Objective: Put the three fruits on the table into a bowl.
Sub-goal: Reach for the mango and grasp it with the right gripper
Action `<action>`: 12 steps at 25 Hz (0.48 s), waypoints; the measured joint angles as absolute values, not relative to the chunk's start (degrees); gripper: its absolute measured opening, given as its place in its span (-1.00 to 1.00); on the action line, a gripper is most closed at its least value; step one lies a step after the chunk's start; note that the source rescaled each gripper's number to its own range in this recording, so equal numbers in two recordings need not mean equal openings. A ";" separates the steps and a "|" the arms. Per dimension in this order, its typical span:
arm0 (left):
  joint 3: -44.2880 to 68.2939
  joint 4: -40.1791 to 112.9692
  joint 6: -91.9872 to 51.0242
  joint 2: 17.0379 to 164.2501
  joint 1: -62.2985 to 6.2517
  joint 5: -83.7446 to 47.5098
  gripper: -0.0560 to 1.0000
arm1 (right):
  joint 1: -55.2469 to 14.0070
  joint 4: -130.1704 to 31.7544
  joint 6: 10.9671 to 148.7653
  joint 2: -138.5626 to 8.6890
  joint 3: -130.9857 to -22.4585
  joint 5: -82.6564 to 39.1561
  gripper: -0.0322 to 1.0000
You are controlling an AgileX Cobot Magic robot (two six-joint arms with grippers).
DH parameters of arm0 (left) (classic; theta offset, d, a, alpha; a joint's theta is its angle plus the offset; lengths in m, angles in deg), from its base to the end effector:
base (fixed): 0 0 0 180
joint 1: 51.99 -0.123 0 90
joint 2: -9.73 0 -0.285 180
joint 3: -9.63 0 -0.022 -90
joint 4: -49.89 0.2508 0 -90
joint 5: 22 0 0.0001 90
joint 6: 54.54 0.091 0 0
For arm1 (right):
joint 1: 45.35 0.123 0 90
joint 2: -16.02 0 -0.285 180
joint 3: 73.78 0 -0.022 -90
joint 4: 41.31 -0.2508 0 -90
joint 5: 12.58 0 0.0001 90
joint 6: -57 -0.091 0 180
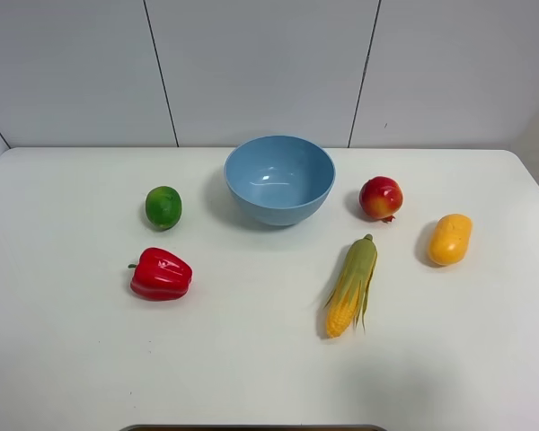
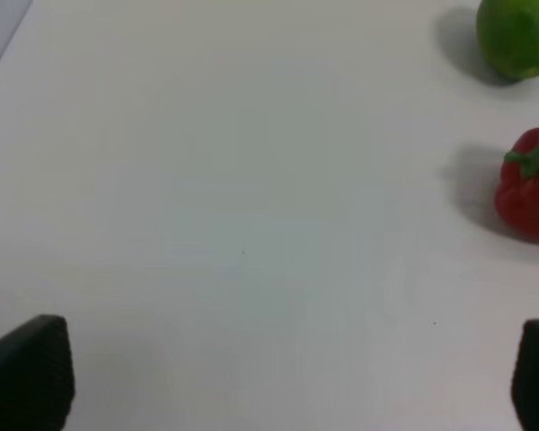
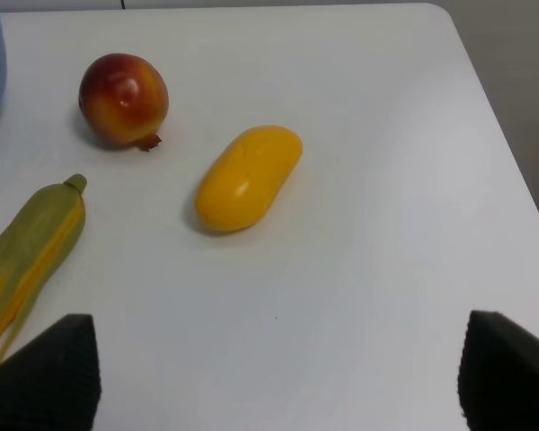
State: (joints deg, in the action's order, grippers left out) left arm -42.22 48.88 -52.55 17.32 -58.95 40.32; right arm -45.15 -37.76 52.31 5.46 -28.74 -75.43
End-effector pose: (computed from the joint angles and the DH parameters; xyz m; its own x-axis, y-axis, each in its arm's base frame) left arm -0.0002 -0.0015 0.2591 -0.5251 -0.0374 -0.8502 -0.0941 0.9955 0.0144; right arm -0.0058 -0.0050 0.2918 -0.4726 0.0518 -0.8797 0.0704 0.9973 0.0209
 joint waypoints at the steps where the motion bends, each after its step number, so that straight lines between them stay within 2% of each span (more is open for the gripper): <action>1: -42.22 48.88 -52.55 17.32 -58.95 40.32 1.00 | -45.15 -37.76 52.31 5.46 -28.74 -75.43 0.24; 12: -42.22 48.88 -52.55 17.32 -58.95 40.32 1.00 | -45.15 -37.76 52.00 5.46 -28.74 -75.43 0.24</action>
State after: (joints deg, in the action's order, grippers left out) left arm -42.22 48.88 -52.55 17.32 -58.95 40.32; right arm -45.15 -37.76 52.00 5.46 -28.74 -75.43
